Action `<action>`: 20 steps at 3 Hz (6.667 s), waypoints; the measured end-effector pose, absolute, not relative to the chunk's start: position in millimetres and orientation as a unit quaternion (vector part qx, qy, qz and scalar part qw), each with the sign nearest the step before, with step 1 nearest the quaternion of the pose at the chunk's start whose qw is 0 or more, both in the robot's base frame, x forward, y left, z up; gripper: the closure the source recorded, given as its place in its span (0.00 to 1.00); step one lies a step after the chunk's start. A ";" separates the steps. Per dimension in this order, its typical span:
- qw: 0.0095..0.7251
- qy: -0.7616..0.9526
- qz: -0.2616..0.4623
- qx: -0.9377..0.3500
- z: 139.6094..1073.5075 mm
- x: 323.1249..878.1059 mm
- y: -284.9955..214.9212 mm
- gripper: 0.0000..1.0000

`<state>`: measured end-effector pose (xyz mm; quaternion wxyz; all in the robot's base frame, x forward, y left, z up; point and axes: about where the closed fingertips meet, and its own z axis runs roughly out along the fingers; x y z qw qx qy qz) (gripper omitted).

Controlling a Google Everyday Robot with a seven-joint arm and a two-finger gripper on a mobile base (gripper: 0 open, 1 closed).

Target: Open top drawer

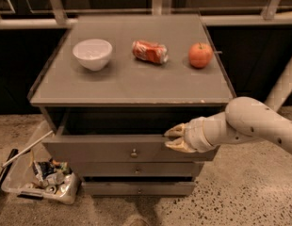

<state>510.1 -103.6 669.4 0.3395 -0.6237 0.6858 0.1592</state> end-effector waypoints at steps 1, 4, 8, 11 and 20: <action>0.334 0.694 0.159 -0.617 670.6 493.6 -110.3 1.00; 0.334 0.694 0.159 -0.617 670.6 493.5 -110.3 0.35; 0.329 0.704 0.166 -0.607 659.9 487.9 -118.6 0.19; 0.329 0.704 0.166 -0.607 659.8 487.8 -118.7 0.89; 0.317 0.734 0.200 -0.566 638.2 422.4 -136.4 0.40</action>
Offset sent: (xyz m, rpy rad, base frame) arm -0.0169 -0.0072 0.0013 -0.0053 0.0147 -0.0177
